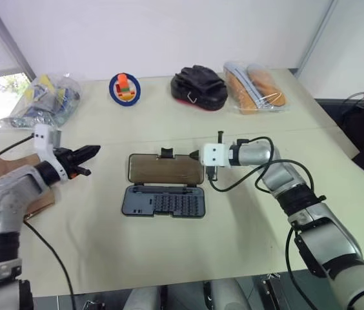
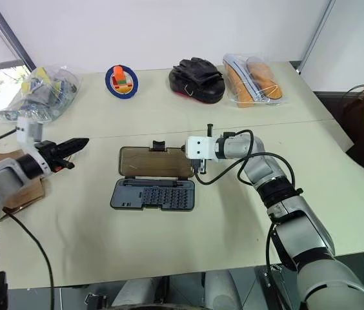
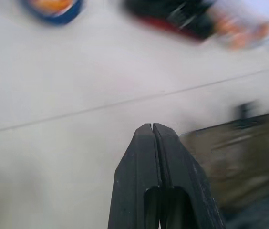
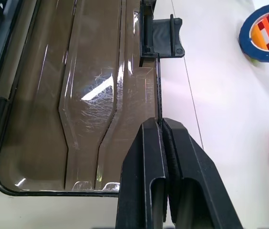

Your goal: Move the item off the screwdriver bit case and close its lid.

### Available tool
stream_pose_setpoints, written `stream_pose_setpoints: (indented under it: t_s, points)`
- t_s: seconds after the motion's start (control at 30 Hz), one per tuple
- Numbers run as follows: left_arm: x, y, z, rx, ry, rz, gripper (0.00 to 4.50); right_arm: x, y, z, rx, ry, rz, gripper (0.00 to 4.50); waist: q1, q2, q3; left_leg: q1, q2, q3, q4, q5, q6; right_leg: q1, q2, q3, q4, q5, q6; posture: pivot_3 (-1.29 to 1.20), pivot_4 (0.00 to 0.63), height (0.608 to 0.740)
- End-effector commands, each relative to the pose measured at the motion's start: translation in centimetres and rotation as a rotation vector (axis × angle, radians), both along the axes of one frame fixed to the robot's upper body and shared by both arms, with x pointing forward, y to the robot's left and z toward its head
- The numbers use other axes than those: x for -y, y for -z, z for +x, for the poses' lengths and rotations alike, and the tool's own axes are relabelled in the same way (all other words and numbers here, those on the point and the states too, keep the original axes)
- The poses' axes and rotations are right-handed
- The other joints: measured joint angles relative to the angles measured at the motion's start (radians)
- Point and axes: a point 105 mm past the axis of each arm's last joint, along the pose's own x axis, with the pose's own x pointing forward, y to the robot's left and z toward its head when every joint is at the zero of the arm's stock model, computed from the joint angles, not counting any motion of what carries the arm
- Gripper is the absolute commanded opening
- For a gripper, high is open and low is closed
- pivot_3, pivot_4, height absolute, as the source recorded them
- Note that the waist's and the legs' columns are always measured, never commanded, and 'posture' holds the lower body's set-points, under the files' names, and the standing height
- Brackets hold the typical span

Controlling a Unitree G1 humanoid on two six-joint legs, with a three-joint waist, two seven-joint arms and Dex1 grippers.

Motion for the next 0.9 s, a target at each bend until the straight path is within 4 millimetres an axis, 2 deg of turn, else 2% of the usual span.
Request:
stream_pose_setpoints:
  t_s: [0.03, 0.17, 0.33, 0.43, 0.53, 0.57, 0.63, 0.67, 0.73, 0.83, 0.9]
  points:
    - [1.4, 1.5, 1.8, 0.005, 0.079, 0.062, 0.00, -1.3, -2.0, -0.1, 0.074, -0.039, 0.023, 0.02, 0.002, -0.001, 0.000, 0.000, 0.000, 0.000, 0.000, 0.000, 0.000, 0.000, 0.000, 0.000, 0.000, 0.000, 0.000, 0.00, 0.150, 0.740]
    - [3.5, 3.3, 3.4, -0.025, 0.169, 0.068, 0.00, -1.7, -1.9, -0.1, 0.072, -0.045, 0.021, 0.02, -0.001, -0.002, 0.000, 0.000, 0.000, 0.000, 0.000, 0.000, 0.000, 0.000, 0.000, 0.000, 0.000, 0.000, 0.000, 0.00, 0.150, 0.740]
    - [6.0, 4.3, 3.6, -0.078, 0.315, 0.036, 0.00, -2.0, -2.0, -0.5, 0.058, -0.052, 0.026, 0.02, -0.007, -0.002, 0.000, -0.003, 0.001, 0.001, 0.000, 0.000, 0.000, -0.003, 0.001, 0.000, 0.001, 0.000, 0.000, 0.00, 0.150, 0.740]
    - [6.4, 4.7, 3.4, -0.094, 0.354, 0.040, 0.00, -2.0, -2.0, -0.9, 0.038, -0.056, 0.029, 0.90, -0.005, -0.002, 0.000, -0.006, 0.001, 0.000, 0.000, 0.000, -0.001, -0.006, 0.001, 0.000, 0.001, 0.000, 0.000, 0.00, 0.150, 0.740]
    - [6.7, 4.5, 3.1, -0.105, 0.394, 0.004, 0.00, -2.0, -2.8, -1.6, 0.066, -0.062, 0.026, 2.24, -0.002, -0.002, 0.000, -0.011, 0.000, 0.000, 0.002, 0.001, -0.001, -0.010, 0.000, 0.000, 0.002, 0.000, 0.000, 0.00, 0.150, 0.740]
    - [6.8, 4.4, 3.0, -0.108, 0.405, -0.006, 0.00, -1.9, -3.5, -1.7, 0.100, -0.048, 0.025, 2.76, -0.002, -0.002, 0.000, -0.014, 0.000, 0.000, 0.004, 0.001, -0.001, -0.013, 0.000, 0.000, 0.003, 0.000, 0.001, 0.00, 0.150, 0.740]
    - [6.8, 4.2, 2.8, -0.103, 0.419, -0.007, 0.00, -1.0, -5.2, -3.5, 0.044, -0.056, 0.028, 3.70, 0.004, -0.002, 0.000, -0.017, -0.001, 0.000, 0.005, 0.001, -0.001, -0.015, 0.000, 0.000, 0.003, 0.000, 0.001, 0.00, 0.150, 0.740]
    - [6.8, 3.8, 2.7, -0.096, 0.429, -0.017, 0.00, -0.8, -7.1, -4.6, -0.001, -0.047, 0.114, 4.24, 0.007, -0.002, 0.001, -0.018, -0.001, 0.000, 0.005, 0.001, -0.001, -0.016, -0.001, 0.000, 0.003, 0.000, 0.001, 0.00, 0.150, 0.740]
    - [6.9, 2.8, 2.5, -0.080, 0.452, -0.052, 0.00, -0.5, -10.5, -6.6, -0.126, -0.042, 0.301, 4.24, 0.007, -0.002, 0.001, -0.019, -0.001, -0.001, 0.006, 0.000, 0.000, -0.016, -0.001, -0.001, 0.002, 0.000, 0.001, 0.00, 0.150, 0.740]
    - [7.7, 0.3, 1.5, -0.046, 0.536, -0.123, 0.00, 1.3, -14.8, -9.5, -0.353, -0.083, 0.582, 4.24, 0.009, -0.002, 0.001, -0.020, -0.001, -0.003, 0.006, 0.000, 0.000, -0.016, -0.002, -0.001, 0.002, 0.000, 0.001, 0.00, 0.150, 0.740]
    - [8.2, -1.0, 0.1, -0.038, 0.604, -0.138, 0.00, 2.5, -15.8, -10.4, -0.441, -0.083, 0.679, 4.24, 0.011, -0.003, 0.001, -0.020, 0.000, -0.003, 0.005, 0.000, 0.000, -0.016, -0.002, -0.001, 0.002, 0.000, 0.001, 0.00, 0.150, 0.740]
